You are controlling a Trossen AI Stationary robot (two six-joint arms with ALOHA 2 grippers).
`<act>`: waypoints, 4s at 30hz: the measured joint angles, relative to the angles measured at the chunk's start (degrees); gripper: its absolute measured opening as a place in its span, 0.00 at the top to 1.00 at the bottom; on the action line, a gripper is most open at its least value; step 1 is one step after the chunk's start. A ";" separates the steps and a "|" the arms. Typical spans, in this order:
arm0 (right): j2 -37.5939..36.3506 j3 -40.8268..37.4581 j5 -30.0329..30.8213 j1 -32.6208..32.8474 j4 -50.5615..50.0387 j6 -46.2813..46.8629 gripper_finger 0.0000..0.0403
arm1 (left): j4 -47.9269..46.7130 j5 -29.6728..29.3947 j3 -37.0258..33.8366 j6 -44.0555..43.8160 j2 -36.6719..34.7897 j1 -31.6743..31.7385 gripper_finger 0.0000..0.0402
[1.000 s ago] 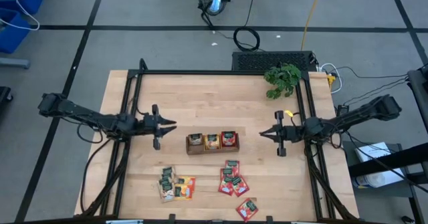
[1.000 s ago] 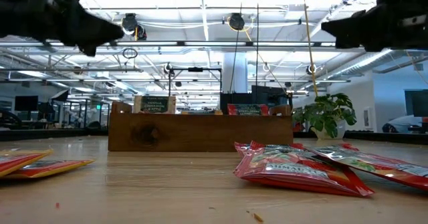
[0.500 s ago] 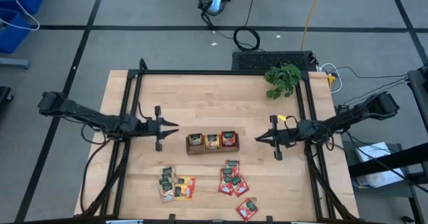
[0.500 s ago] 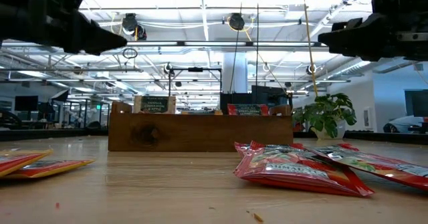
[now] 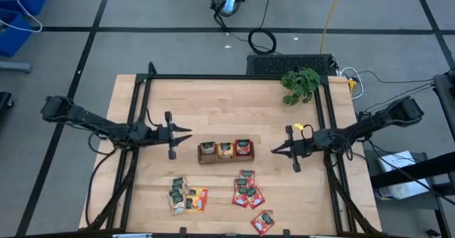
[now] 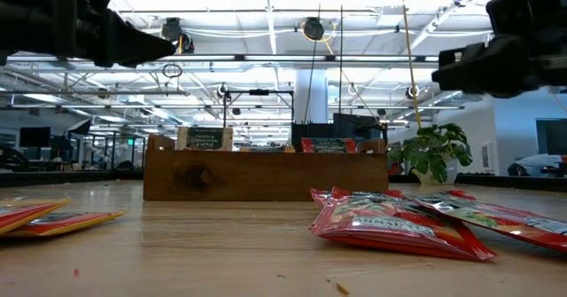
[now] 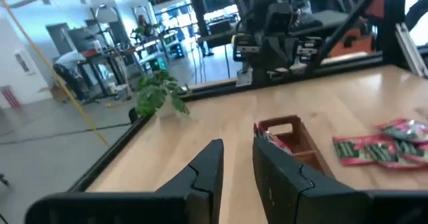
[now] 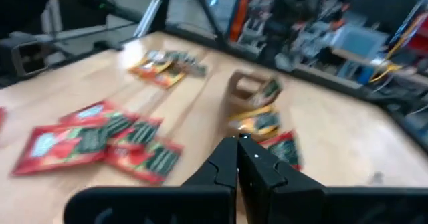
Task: Pick & Place Tea
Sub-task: Put the red tea bag into the right section of the wooden organizer
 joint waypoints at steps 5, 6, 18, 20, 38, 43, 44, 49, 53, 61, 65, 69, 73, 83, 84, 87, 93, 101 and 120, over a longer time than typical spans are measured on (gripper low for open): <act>2.07 3.72 0.26 3.50 -2.03 4.03 1.00 | 0.72 0.17 0.00 3.28 -0.02 0.00 0.78; 2.74 5.71 0.30 4.58 -2.88 4.20 1.00 | 0.64 0.29 0.00 3.55 -0.02 0.00 0.78; 21.18 34.78 7.96 12.89 -42.53 21.02 0.97 | 0.54 13.77 0.00 0.75 -0.02 -0.01 0.78; 24.51 37.26 6.03 13.23 -44.65 24.15 0.92 | 0.53 13.78 0.00 -0.23 -0.02 0.00 0.78; 33.92 40.51 -11.57 6.47 -45.24 32.95 0.46 | -3.41 13.98 0.00 -1.65 -0.04 0.00 0.78; 33.98 38.02 -12.20 4.95 -45.11 35.84 0.47 | -4.01 14.35 0.00 -1.54 -0.04 0.00 0.78; 33.94 37.37 -13.33 4.85 -44.31 36.45 0.47 | -3.98 14.78 0.00 -1.20 -0.04 0.00 0.78; 34.95 34.36 -14.83 4.87 -36.42 40.01 0.48 | -4.20 16.16 0.00 -0.30 -0.04 0.00 0.78; 34.96 33.11 -14.54 5.65 -33.62 40.52 0.48 | -4.35 16.31 -0.02 -0.36 -0.07 0.00 0.78; 35.82 32.00 -10.03 7.65 -32.66 43.71 0.48 | -4.69 16.31 -0.02 -0.45 -0.07 0.00 0.78; 38.71 31.93 -10.25 8.41 -30.39 43.97 0.48 | -4.66 16.28 -0.02 -0.47 -0.07 0.00 0.78; 41.29 31.95 -12.79 8.32 -26.86 44.04 0.48 | -4.78 16.28 -0.02 -0.81 -0.05 0.00 0.78; 42.26 32.02 -13.18 8.34 -25.62 44.49 0.48 | -5.05 16.28 -0.02 -1.39 -0.07 0.00 0.78; 42.37 32.00 -14.10 8.44 -24.09 45.88 0.48 | -5.12 16.24 -0.02 -1.40 -0.07 0.00 0.78; 42.37 32.00 -14.05 8.59 -24.02 46.26 0.48 | -5.12 16.24 -0.02 -1.39 -0.07 0.00 0.78; 42.37 32.00 -14.25 8.74 -24.00 48.23 0.48 | -5.14 16.24 -0.02 -1.43 -0.07 0.00 0.78; 42.35 32.00 -12.84 9.77 -23.93 51.02 0.48 | -5.19 16.24 -0.02 -1.52 -0.07 0.00 0.78; 42.35 31.98 -11.29 11.26 -23.57 51.20 0.48 | -5.35 16.24 -0.02 -1.60 -0.07 0.00 0.78; 48.05 32.02 -8.73 11.96 -15.21 53.38 0.48 | -5.43 16.23 -0.02 -1.58 -0.07 0.00 0.78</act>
